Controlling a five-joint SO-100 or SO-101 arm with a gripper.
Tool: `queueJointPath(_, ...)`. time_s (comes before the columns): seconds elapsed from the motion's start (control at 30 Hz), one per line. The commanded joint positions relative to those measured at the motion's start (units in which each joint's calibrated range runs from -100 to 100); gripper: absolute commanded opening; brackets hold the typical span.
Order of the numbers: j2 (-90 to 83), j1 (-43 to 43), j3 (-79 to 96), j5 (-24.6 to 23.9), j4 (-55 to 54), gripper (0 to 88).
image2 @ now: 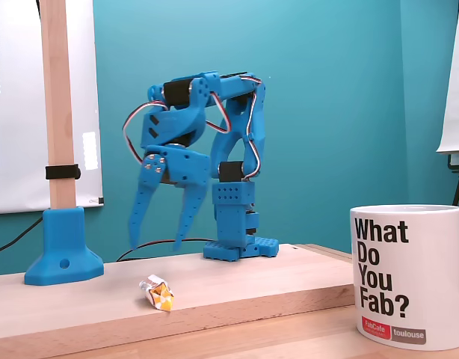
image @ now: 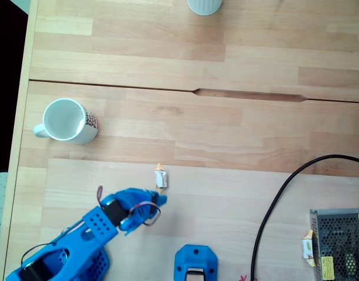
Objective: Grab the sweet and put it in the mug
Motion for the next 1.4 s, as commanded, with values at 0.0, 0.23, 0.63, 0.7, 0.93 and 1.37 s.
queueJointPath(0.0, -0.3, -4.0, -2.7, 0.6, -0.5, 20.8)
queueJointPath(0.23, 5.8, -1.4, -3.1, 0.6, -0.5, 20.8)
queueJointPath(0.63, 8.3, 0.5, -9.1, 0.9, -0.5, 21.8)
queueJointPath(0.7, 9.0, 0.5, -10.4, 1.2, -0.5, 21.8)
queueJointPath(0.93, 11.3, 4.4, -11.1, 1.2, -0.5, 21.8)
queueJointPath(1.37, 18.8, 5.5, -18.8, 0.9, -0.5, 21.8)
